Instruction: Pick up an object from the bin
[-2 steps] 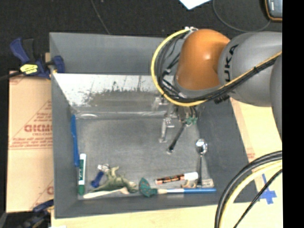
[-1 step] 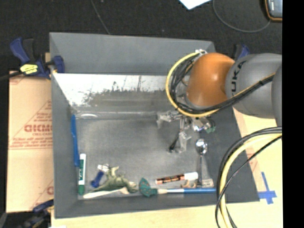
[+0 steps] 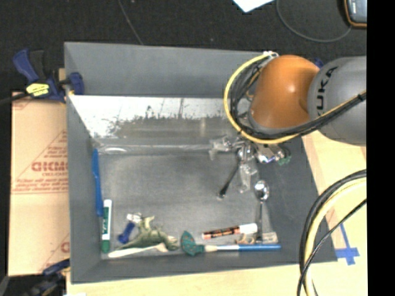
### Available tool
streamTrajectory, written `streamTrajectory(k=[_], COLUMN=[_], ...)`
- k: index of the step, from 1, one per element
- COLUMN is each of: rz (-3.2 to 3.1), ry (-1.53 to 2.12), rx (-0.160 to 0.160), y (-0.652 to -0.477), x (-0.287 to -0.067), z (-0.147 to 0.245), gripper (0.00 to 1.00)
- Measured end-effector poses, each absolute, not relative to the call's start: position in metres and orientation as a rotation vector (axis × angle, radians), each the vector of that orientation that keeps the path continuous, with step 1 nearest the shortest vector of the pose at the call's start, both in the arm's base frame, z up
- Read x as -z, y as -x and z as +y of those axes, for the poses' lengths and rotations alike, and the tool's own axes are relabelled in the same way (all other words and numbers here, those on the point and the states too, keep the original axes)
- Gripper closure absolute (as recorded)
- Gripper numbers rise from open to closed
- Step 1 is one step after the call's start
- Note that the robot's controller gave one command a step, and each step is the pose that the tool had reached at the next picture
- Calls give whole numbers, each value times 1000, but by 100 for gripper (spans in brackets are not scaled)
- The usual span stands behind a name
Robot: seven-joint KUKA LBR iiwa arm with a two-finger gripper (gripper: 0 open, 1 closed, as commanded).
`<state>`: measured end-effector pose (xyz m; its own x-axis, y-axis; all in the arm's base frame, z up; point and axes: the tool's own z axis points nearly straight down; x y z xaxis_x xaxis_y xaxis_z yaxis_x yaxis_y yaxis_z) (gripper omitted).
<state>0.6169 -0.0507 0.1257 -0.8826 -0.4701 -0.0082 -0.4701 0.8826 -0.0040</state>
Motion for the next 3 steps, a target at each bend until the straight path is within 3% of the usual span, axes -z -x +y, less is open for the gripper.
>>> streamTrajectory(k=[1, 2, 3], rz=[2935, 2725, 2753], ry=[1111, 1531, 1489], rx=[2, 13, 6], y=[-614, -636, -631], x=[-100, -72, -73], z=[-75, -66, -67], gripper=[0, 0, 100])
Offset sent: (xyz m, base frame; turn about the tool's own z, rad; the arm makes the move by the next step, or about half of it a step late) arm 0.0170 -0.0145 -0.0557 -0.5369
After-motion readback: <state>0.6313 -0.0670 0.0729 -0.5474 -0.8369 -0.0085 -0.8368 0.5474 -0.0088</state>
